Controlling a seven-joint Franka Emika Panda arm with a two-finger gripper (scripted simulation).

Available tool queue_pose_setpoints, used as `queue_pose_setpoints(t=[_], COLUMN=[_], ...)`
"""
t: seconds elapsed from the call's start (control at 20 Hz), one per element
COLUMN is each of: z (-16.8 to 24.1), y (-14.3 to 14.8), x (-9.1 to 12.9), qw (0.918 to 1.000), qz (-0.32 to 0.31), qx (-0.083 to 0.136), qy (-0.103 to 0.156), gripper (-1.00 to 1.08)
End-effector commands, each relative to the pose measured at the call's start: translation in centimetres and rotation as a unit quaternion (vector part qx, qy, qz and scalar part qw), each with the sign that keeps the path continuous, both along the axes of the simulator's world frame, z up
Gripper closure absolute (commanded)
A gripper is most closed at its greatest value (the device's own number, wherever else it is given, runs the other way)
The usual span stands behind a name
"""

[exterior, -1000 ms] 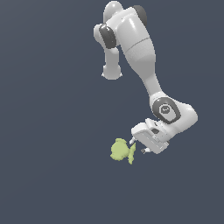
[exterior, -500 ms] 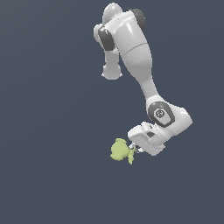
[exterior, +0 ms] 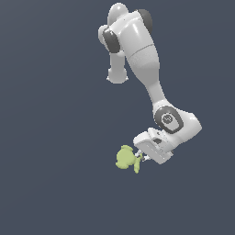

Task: Pick up the object and move it to a goal position.

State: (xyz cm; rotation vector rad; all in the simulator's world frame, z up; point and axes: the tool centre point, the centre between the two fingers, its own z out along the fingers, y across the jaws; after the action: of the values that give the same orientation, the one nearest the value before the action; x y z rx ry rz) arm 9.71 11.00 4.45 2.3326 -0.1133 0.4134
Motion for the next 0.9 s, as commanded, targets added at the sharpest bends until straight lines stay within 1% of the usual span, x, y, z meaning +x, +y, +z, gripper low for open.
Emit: queue_pose_setpoints(t=[0.0,0.2,0.35,0.7,0.85], z=[0.1,1.0,2.6,8.0,9.8], y=[0.0,-0.3,-0.8,-2.4,-2.9], x=[0.0,-0.2,-0.3,-0.8,-0.9], qw=[1.0000,1.0000,1.0000,1.0000,1.0000], qz=[0.001,0.000,-0.001,-0.003,-0.004], qx=[0.000,0.000,0.000,0.000,0.000], qy=[0.001,0.001,0.002,0.005,0.005], gripper=[1.08,1.08,1.08,1.08,1.08])
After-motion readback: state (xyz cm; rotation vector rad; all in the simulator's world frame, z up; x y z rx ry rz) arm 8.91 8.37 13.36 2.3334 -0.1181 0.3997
